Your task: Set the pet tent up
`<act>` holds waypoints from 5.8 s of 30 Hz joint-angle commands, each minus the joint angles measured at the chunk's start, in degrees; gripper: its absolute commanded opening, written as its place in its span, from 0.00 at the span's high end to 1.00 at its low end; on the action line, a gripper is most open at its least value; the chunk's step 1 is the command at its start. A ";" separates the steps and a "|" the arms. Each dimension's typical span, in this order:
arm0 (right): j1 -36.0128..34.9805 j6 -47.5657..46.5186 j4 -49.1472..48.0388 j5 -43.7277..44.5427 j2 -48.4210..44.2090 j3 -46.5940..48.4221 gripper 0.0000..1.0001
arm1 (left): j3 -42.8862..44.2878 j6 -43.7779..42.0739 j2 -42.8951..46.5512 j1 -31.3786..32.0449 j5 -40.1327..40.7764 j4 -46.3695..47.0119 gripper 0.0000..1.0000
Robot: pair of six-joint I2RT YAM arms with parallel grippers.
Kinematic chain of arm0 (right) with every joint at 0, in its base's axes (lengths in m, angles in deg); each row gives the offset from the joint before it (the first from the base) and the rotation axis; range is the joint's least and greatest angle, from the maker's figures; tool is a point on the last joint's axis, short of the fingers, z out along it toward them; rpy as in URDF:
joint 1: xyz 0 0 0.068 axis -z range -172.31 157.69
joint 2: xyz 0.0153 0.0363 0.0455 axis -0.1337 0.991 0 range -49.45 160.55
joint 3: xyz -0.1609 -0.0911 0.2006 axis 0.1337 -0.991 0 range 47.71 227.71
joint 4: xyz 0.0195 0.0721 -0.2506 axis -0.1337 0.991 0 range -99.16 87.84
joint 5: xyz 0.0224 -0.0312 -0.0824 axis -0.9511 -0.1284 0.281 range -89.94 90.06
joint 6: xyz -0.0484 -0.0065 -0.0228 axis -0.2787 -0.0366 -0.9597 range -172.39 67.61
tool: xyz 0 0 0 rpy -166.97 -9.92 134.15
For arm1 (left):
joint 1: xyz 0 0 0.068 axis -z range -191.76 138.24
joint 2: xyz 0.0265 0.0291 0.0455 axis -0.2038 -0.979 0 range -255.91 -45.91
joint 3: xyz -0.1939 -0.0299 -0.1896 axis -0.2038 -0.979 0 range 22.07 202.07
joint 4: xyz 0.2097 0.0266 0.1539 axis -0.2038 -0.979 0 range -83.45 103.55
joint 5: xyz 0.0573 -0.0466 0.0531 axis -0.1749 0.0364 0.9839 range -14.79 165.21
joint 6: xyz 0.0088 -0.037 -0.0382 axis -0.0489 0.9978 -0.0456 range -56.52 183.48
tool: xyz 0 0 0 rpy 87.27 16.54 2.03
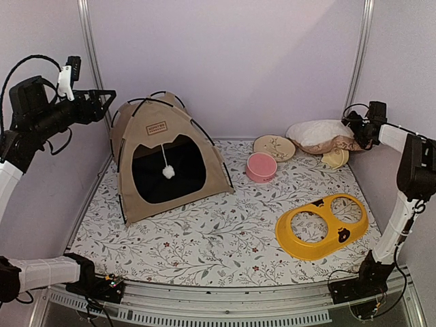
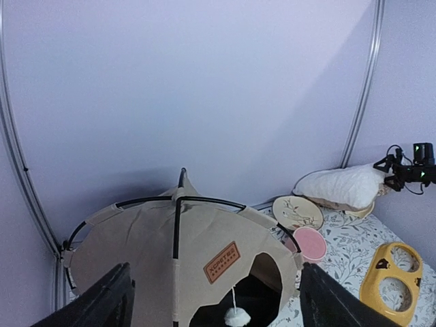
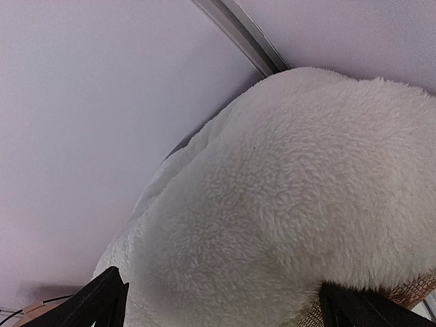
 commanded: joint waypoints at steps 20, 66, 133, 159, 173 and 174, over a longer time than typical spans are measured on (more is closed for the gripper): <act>5.16 0.68 -4.75 -1.83 -18.86 -19.97 0.01 | -2.77 3.15 0.06 9.20 -3.10 2.77 0.01; -17.21 -19.48 9.18 -15.36 -33.44 11.88 1.00 | -4.68 4.35 -4.11 19.96 1.00 8.28 0.01; -60.27 -22.77 15.87 -1.13 -8.69 -18.08 0.89 | -45.18 41.19 -8.25 51.51 6.28 20.27 0.29; -69.46 -13.40 -0.40 -13.17 -16.80 -22.97 0.17 | -30.36 46.12 -26.83 46.65 14.41 26.83 1.00; -72.69 -18.56 8.64 -7.78 -11.38 -19.49 0.04 | -26.85 45.83 -30.54 46.36 12.58 30.44 1.00; -73.14 -18.84 10.03 -5.57 -10.54 -19.26 0.04 | -26.76 45.96 -30.39 46.39 12.51 30.77 1.00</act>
